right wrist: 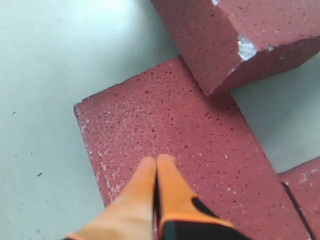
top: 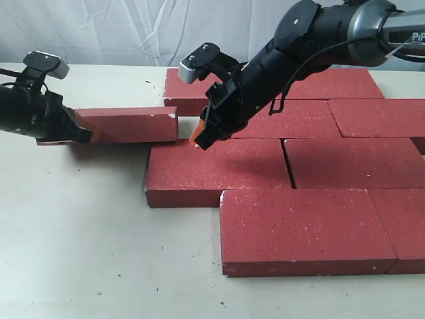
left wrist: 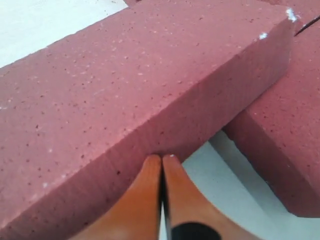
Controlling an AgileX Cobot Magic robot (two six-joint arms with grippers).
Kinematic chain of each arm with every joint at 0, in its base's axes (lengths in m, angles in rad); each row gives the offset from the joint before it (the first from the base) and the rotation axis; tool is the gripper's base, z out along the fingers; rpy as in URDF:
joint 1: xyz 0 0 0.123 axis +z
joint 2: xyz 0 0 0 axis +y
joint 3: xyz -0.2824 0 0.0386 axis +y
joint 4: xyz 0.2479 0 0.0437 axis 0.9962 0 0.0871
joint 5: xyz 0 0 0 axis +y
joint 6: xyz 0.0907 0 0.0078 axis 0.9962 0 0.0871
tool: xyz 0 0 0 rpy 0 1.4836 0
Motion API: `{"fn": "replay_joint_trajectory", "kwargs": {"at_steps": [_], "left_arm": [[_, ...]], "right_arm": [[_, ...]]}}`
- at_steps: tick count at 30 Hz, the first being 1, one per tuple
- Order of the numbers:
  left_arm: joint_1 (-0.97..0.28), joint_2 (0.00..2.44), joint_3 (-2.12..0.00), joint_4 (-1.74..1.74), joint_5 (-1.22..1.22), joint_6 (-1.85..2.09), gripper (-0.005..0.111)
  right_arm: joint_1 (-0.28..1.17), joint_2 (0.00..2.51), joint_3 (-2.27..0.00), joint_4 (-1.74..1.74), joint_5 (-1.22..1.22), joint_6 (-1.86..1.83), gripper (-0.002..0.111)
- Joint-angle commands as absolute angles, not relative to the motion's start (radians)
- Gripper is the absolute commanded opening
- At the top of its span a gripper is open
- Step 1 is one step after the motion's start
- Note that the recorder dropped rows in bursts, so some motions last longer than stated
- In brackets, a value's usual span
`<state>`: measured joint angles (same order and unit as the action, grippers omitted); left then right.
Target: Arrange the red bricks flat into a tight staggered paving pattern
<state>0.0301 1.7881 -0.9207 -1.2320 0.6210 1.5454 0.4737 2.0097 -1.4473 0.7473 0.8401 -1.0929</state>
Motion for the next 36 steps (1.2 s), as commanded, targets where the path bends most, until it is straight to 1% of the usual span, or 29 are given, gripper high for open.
{"fn": "replay_joint_trajectory", "kwargs": {"at_steps": [1,4,13,19,22,25,27,29,31,33,35,36], "left_arm": [[0.026,1.827,-0.939,-1.258,0.532,1.551,0.000],[0.026,1.841,-0.939,-1.285,0.472,1.555,0.000],[0.026,1.848,-0.945,-1.371,0.471,1.607,0.000],[0.030,1.752,-0.945,-1.366,0.449,1.589,0.000],[0.030,1.706,-0.945,-1.366,0.337,1.589,0.000],[0.030,1.698,-0.945,-1.387,0.109,1.587,0.000],[0.030,1.717,-0.945,-1.470,-0.104,1.587,0.000],[0.037,1.743,-0.945,-1.493,-0.217,1.587,0.000],[0.059,1.765,-0.945,-1.470,-0.162,1.587,0.000],[0.096,1.794,-0.966,-1.406,0.011,1.587,0.000],[0.133,1.830,-1.010,-1.417,0.110,1.587,0.000],[0.147,1.841,-1.023,-1.432,0.116,1.587,0.000]], "right_arm": [[0.477,1.998,-1.442,0.761,0.822,-1.109,-0.001],[0.477,1.998,-1.442,0.761,0.815,-1.109,-0.001],[0.477,1.998,-1.442,0.761,0.803,-1.109,-0.001],[0.477,2.000,-1.442,0.768,0.792,-1.107,-0.001],[0.477,2.000,-1.442,0.816,0.780,-1.107,-0.001],[0.479,2.000,-1.442,0.825,0.720,-1.107,-0.001],[0.479,2.000,-1.442,0.863,0.597,-1.100,-0.001],[0.479,2.003,-1.447,0.868,0.470,-1.056,-0.001],[0.479,2.025,-1.482,0.824,0.451,-0.961,-0.001],[0.479,2.066,-1.546,0.757,0.517,-0.878,-0.001],[0.479,2.113,-1.616,0.716,0.580,-0.796,-0.001],[0.479,2.141,-1.658,0.694,0.622,-0.758,-0.001]]}}
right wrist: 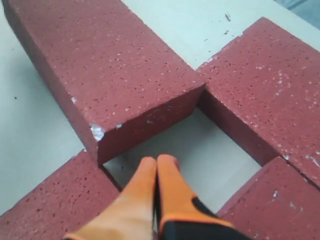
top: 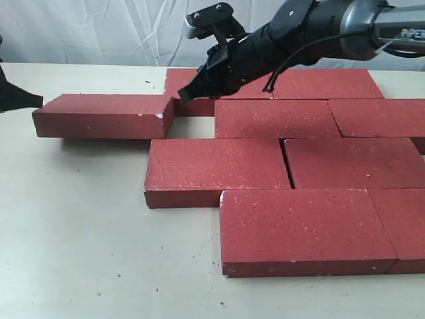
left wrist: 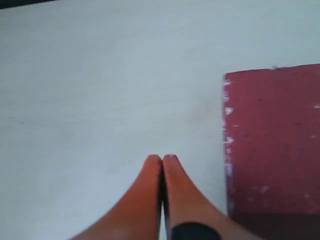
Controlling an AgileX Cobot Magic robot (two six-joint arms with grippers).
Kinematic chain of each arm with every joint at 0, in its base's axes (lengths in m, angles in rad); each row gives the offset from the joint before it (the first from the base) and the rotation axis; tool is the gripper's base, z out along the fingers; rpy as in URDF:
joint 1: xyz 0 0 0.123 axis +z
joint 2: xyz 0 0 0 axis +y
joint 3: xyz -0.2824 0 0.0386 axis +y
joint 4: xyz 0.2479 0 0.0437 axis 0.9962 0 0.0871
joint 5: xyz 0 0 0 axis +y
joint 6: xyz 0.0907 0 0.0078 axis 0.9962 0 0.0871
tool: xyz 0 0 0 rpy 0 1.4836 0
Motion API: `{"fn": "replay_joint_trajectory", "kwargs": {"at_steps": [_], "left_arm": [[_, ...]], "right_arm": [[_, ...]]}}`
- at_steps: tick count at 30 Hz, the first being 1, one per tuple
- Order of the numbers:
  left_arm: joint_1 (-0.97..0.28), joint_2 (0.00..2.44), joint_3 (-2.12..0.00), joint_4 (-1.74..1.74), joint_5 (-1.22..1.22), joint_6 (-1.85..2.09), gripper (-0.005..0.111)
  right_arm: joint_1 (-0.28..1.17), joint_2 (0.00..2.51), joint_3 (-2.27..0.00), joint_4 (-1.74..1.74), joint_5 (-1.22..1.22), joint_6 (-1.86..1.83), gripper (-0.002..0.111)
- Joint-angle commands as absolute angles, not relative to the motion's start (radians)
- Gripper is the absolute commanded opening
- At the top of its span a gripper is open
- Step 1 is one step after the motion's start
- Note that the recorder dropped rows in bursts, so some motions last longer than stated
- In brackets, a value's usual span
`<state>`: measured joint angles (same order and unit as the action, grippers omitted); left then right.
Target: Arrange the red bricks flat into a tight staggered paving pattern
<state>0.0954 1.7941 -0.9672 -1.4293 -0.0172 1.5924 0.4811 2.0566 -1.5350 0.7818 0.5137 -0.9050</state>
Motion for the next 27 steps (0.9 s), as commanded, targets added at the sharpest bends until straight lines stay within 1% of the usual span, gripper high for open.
{"fn": "replay_joint_trajectory", "kwargs": {"at_steps": [1,5,7,10,19,27], "left_arm": [[0.160,1.852,-1.029,-1.452,0.114,1.587,0.000],[0.226,1.865,-1.045,-1.527,0.137,1.587,0.000],[0.242,1.872,-1.057,-1.546,0.186,1.587,0.000],[0.250,1.914,-1.095,-1.571,0.240,1.599,0.000],[0.250,2.081,-1.227,-1.632,0.348,1.599,0.000],[0.250,2.110,-1.251,-1.648,0.468,1.599,0.000]], "right_arm": [[0.479,2.162,-1.693,0.668,0.651,-0.726,-0.001],[0.489,2.251,-1.838,0.434,0.723,-0.512,-0.001],[0.501,2.285,-1.896,0.313,0.731,-0.413,-0.001],[0.518,2.326,-1.964,0.232,0.745,-0.343,-0.001],[0.532,2.425,-2.069,0.237,0.748,-0.345,-0.001],[0.572,2.437,-2.069,0.263,0.666,-0.364,-0.001]]}}
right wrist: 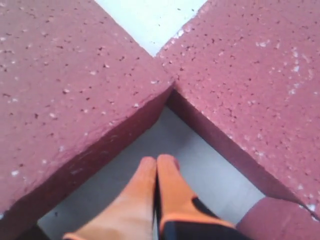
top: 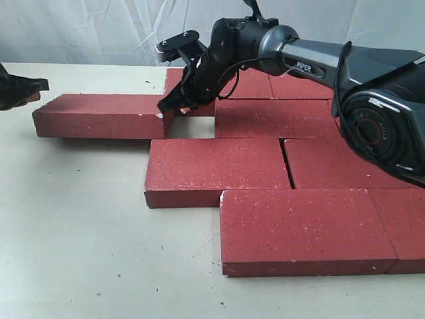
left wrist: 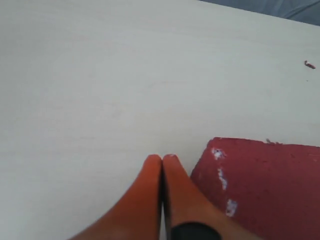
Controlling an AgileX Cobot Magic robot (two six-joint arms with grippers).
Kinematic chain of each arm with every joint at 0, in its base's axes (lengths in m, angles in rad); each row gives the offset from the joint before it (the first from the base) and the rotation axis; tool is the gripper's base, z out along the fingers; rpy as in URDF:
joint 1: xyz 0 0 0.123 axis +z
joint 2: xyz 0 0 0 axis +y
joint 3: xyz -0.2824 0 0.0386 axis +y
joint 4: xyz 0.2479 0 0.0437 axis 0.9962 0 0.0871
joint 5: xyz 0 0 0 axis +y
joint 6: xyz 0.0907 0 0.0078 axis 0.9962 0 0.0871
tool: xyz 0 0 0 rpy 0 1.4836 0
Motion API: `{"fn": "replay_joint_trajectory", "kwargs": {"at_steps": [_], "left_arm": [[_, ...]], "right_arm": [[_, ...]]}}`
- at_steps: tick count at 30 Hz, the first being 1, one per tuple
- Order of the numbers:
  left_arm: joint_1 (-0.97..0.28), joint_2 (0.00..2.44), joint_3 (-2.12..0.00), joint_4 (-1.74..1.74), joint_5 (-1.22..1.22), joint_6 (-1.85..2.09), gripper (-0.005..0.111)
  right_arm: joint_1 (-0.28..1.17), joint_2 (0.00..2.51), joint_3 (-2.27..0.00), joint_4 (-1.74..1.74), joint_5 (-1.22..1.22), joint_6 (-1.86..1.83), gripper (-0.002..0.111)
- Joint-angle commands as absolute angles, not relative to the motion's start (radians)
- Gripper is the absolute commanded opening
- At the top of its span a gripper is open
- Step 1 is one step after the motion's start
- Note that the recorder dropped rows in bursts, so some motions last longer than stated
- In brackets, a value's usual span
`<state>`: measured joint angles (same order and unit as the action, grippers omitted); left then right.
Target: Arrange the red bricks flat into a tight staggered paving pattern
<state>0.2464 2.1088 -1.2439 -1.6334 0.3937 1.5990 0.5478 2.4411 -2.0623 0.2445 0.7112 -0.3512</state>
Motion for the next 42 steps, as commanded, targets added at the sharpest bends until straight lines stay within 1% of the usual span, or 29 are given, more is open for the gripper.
{"fn": "replay_joint_trajectory", "kwargs": {"at_steps": [1,7,13,17,22,24,29,32,35,42], "left_arm": [[0.250,2.110,-1.251,-1.648,0.482,1.599,0.000],[0.246,2.110,-1.251,-1.607,0.554,1.580,0.000],[0.253,2.106,-1.251,-1.601,0.527,1.578,0.000],[0.280,2.098,-1.251,-1.593,0.521,1.578,0.000],[0.311,2.098,-1.244,-1.570,0.507,1.569,0.000],[0.310,2.098,-1.238,-1.570,0.461,1.569,0.000],[0.308,2.134,-1.236,-1.606,0.428,1.567,0.000],[0.308,2.173,-1.236,-1.632,0.454,1.567,0.000],[0.308,2.192,-1.245,-1.660,0.477,1.580,0.000],[0.306,2.192,-1.247,-1.649,0.522,1.580,0.000]], "right_arm": [[0.576,2.437,-2.069,0.261,0.658,-0.366,-0.001],[0.591,2.437,-2.069,0.262,0.645,-0.366,-0.001],[0.592,2.437,-2.069,0.250,0.645,-0.366,-0.001],[0.592,2.424,-2.069,0.167,0.658,-0.366,-0.001],[0.592,2.346,-2.069,0.020,0.801,-0.366,-0.001],[0.590,2.309,-2.069,-0.022,0.868,-0.366,-0.001],[0.546,2.248,-2.058,-0.011,1.002,-0.361,-0.001],[0.526,2.203,-1.981,-0.006,1.040,-0.359,-0.001],[0.512,2.133,-1.856,-0.039,1.020,-0.359,-0.001],[0.488,1.873,-1.462,-0.016,0.775,-0.339,-0.001]]}}
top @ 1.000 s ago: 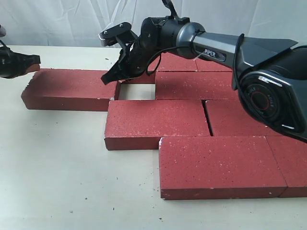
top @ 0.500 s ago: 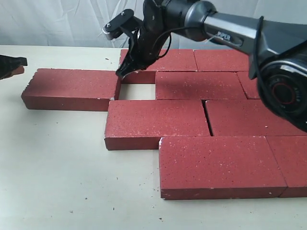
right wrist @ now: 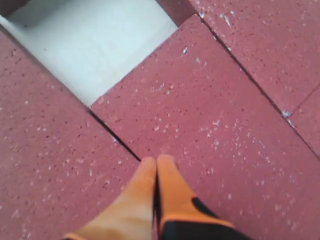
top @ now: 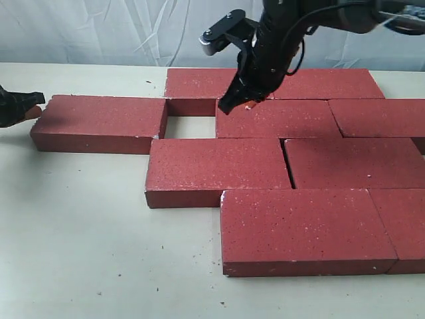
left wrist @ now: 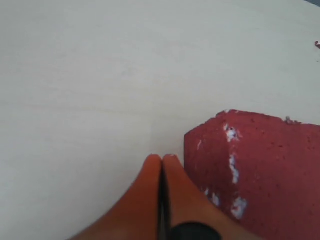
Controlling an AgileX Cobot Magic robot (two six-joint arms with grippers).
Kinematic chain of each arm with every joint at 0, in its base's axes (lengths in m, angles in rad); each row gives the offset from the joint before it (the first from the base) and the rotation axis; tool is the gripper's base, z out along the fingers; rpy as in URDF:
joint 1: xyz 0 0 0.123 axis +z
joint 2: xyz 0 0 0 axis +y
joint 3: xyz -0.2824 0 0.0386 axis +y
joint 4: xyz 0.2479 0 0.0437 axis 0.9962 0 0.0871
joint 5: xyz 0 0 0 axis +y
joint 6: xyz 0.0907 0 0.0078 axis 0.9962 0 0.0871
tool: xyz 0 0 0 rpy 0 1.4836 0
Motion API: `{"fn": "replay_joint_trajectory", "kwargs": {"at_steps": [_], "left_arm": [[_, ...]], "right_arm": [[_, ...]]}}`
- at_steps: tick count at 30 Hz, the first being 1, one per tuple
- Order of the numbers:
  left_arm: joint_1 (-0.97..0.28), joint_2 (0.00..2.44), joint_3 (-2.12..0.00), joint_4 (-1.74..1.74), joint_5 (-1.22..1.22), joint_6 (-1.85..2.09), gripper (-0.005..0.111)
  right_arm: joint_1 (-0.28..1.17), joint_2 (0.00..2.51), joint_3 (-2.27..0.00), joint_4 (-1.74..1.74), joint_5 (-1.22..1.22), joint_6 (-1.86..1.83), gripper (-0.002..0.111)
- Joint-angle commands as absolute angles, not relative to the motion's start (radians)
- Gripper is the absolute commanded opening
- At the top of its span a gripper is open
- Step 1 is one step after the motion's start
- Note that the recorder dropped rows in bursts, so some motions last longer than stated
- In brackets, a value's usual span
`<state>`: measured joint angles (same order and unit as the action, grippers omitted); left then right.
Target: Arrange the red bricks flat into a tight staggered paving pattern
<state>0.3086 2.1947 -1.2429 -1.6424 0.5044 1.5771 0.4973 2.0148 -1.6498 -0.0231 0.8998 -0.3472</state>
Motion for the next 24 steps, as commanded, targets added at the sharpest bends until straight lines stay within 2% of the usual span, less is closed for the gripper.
{"fn": "replay_joint_trajectory", "kwargs": {"at_steps": [1,10,24], "left_arm": [[0.304,2.192,-1.247,-1.649,0.525,1.580,0.000],[0.305,2.192,-1.247,-1.599,0.663,1.572,0.000],[0.305,2.192,-1.246,-1.576,0.745,1.570,0.000]], "right_arm": [[0.488,1.843,-1.410,-0.016,0.741,-0.339,-0.001],[0.488,1.745,-1.130,-0.023,0.353,-0.373,-0.001],[0.488,1.745,-1.123,-0.023,0.326,-0.373,-0.001]]}}
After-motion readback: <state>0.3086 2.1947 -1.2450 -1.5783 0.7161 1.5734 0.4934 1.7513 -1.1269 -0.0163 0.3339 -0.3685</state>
